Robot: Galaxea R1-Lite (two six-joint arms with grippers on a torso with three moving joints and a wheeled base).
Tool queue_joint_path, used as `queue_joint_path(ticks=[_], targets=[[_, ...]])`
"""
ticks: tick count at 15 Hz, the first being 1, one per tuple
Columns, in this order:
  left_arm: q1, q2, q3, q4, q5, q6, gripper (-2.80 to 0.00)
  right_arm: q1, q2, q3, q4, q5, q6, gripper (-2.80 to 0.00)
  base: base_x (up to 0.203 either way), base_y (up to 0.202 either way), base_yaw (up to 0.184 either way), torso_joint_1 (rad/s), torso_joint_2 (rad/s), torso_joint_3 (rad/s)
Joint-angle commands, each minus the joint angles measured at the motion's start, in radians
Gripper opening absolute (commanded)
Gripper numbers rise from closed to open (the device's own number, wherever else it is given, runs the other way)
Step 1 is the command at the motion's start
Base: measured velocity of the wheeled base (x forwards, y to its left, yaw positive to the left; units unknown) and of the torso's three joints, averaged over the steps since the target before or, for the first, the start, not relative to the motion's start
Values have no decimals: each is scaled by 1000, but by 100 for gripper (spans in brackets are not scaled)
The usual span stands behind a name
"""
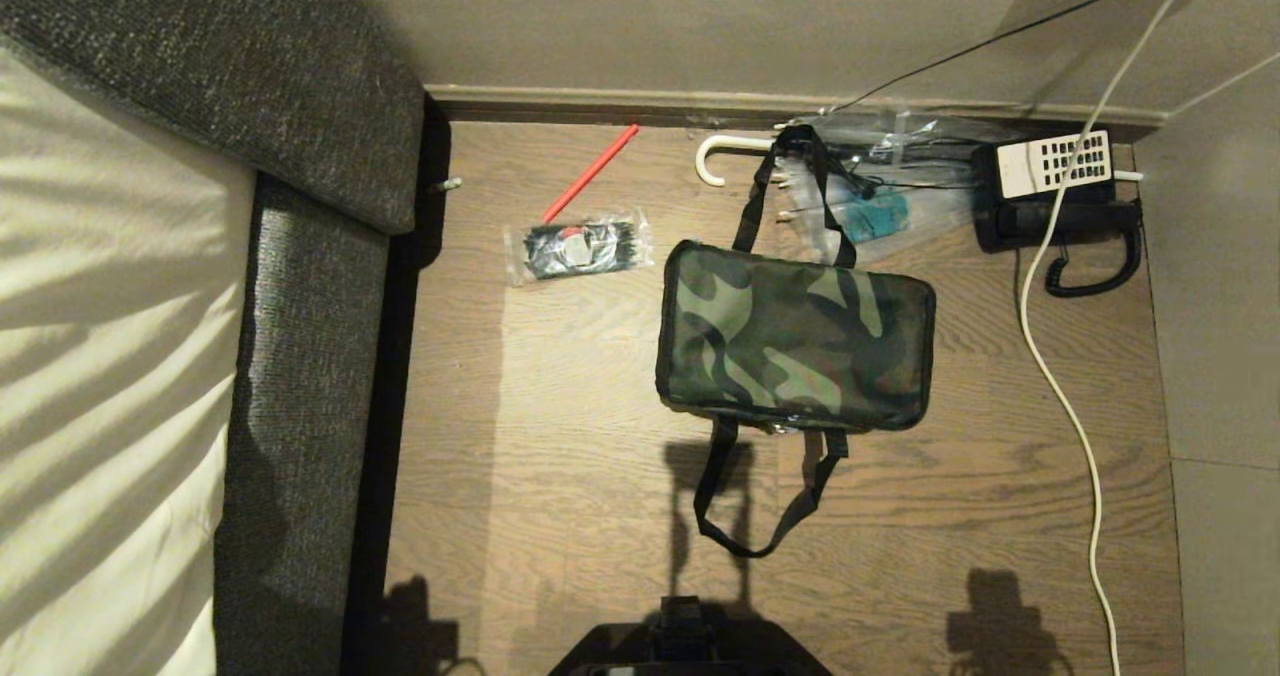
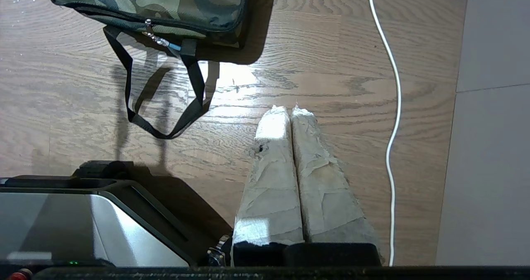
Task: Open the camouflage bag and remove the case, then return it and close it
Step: Open the top of the storage box
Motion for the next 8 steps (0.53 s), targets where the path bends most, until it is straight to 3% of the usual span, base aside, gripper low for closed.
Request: queue_joint_path(ticks=[1, 8], targets=[[0, 1, 2, -2, 0, 0, -280, 0, 0, 0, 0, 0, -1, -280, 0, 0, 0, 0, 0, 0], [0, 0, 2, -1, 0, 0, -280, 0, 0, 1, 0, 0, -1, -280, 0, 0, 0, 0, 0, 0]])
